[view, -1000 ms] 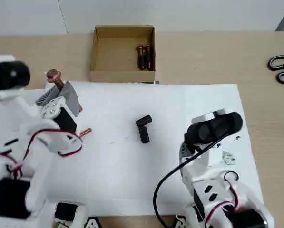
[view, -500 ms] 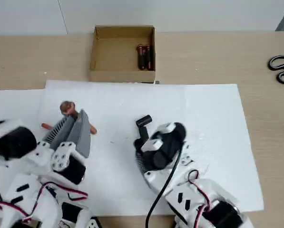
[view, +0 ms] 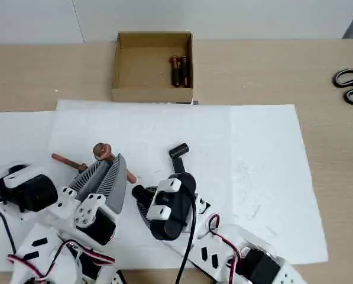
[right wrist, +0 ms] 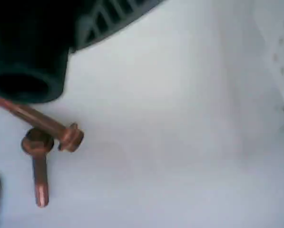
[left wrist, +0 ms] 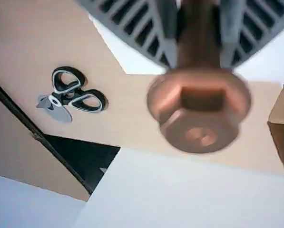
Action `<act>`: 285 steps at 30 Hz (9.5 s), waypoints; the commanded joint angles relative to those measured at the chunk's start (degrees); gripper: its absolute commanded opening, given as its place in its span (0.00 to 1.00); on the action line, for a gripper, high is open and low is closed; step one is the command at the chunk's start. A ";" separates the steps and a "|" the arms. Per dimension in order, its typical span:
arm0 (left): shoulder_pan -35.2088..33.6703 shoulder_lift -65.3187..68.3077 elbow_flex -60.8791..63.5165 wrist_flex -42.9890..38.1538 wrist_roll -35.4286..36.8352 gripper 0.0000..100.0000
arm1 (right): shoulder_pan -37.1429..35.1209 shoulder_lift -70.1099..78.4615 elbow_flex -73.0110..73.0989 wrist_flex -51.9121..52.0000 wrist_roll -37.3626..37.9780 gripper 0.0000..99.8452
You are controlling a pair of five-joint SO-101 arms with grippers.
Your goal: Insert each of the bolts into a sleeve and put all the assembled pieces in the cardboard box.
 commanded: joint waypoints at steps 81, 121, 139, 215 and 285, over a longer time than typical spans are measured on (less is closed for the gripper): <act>-1.14 0.00 2.07 12.04 0.70 0.00 | 3.91 -0.92 -7.21 -7.96 8.88 0.00; -1.93 5.80 0.66 9.23 1.32 0.11 | 3.91 -1.01 -4.84 -8.48 8.70 0.00; -1.93 5.89 -3.74 9.32 0.35 0.11 | 4.26 -1.01 -0.35 -14.29 8.79 0.00; -22.42 96.62 -38.64 13.10 -4.48 0.00 | 45.49 -0.40 5.71 10.24 -7.65 0.00; -36.48 96.97 -47.60 20.66 -29.01 0.00 | 23.87 102.46 -68.04 25.01 -10.64 0.14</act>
